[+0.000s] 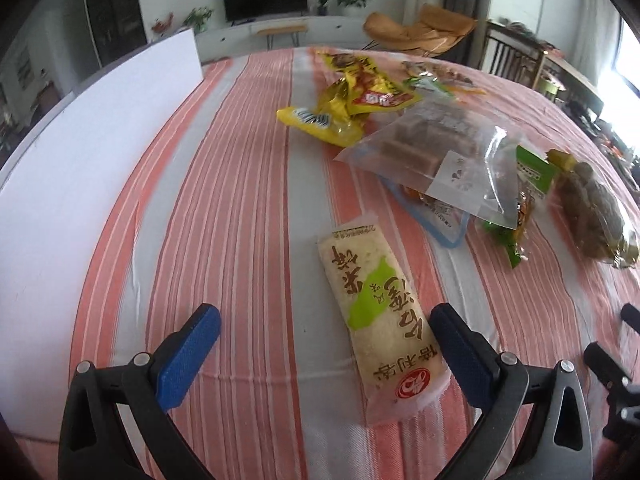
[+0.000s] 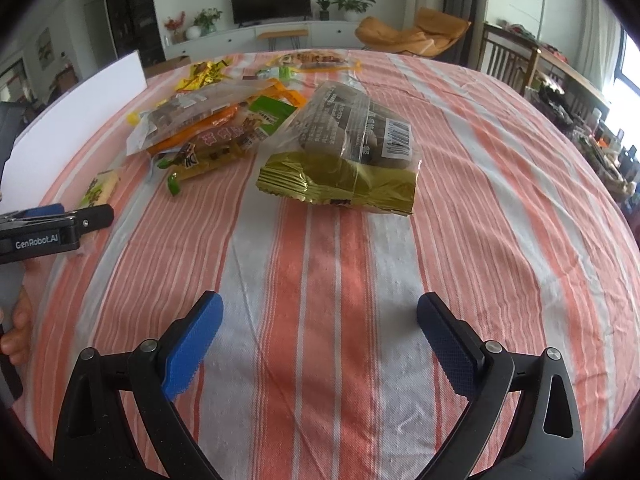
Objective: Organize snacks
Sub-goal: 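Grasp the nut bag with the right tool while the left grasps the cream bar packet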
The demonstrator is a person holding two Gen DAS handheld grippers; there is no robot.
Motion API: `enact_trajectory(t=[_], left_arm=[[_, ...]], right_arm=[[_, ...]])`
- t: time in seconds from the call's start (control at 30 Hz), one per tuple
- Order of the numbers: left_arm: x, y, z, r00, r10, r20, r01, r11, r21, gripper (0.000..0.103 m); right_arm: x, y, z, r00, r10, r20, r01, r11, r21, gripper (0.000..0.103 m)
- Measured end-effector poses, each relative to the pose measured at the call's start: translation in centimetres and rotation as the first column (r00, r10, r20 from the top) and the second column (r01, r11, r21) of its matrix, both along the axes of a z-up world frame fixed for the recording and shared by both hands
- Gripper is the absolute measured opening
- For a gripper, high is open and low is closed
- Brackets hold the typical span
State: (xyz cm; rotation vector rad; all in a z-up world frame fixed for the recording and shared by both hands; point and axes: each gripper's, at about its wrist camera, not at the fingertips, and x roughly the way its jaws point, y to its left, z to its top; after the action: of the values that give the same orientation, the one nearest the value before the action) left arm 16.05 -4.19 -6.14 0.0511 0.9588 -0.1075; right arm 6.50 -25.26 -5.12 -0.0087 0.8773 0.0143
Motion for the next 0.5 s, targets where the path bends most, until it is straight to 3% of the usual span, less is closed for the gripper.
enact_trajectory(t=[0.5], left_arm=[[-0.08,-0.07,0.05,1.0,0.006,0.012,-0.006,1.0,-0.001,0.103]], right_arm=[[0.01,0.01,-0.05,1.0,0.0,0.0,0.0,1.0,0.0,0.1]])
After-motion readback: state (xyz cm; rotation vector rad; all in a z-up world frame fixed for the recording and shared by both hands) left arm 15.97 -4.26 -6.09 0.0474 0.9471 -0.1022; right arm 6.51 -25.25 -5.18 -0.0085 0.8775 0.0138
